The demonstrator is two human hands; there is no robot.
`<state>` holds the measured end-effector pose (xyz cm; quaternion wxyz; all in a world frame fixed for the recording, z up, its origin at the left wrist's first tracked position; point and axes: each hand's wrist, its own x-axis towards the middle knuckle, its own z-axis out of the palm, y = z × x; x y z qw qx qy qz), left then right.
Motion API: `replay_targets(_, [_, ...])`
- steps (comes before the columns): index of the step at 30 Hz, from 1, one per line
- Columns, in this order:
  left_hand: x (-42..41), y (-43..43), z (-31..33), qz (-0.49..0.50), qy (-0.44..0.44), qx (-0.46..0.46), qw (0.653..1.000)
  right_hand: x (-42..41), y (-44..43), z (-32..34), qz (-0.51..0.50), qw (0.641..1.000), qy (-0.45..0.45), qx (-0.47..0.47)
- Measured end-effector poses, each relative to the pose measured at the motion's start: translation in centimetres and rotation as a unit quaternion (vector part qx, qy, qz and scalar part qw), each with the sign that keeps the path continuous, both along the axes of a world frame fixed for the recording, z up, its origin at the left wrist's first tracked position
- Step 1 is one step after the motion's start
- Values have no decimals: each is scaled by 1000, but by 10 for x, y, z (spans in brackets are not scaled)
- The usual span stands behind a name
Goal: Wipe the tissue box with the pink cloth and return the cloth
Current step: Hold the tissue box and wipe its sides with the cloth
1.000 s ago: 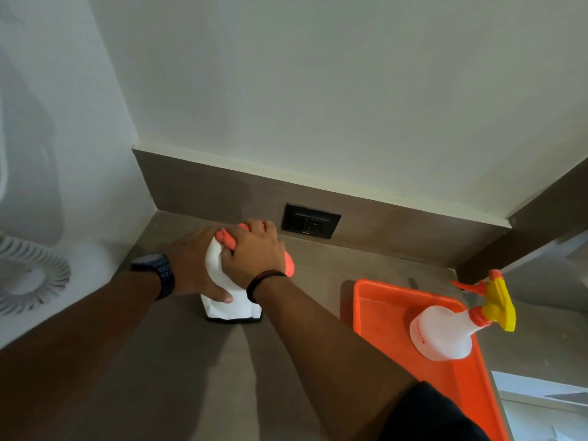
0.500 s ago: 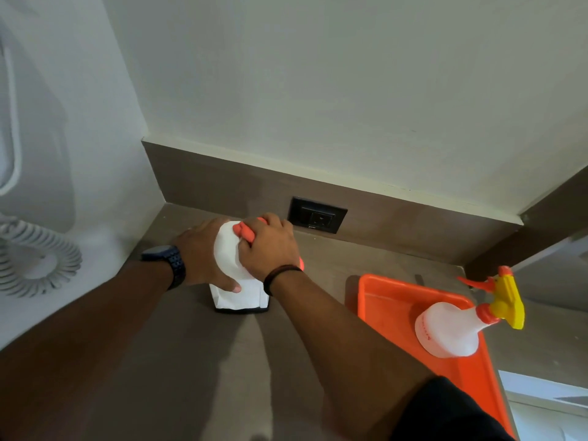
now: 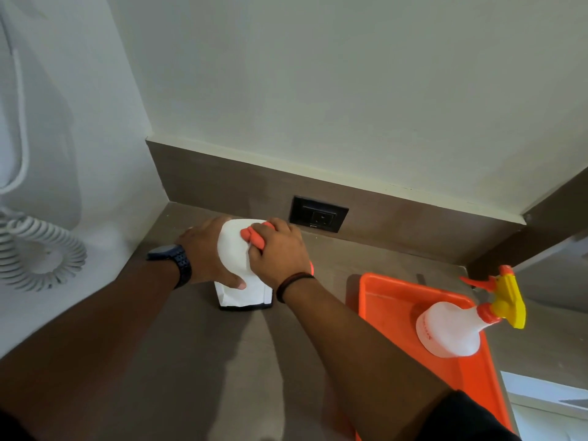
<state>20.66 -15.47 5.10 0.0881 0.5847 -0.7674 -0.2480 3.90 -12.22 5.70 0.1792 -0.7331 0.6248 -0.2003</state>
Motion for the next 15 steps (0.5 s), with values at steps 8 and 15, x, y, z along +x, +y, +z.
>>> replay_targets(8, [-2, 1, 0, -3, -62, -16, 998, 7, -7, 4, 67, 995, 72, -20])
replay_targets(15, [-8, 8, -6, 72, -64, -28, 995, -22, 18, -18, 29, 992, -81, -94])
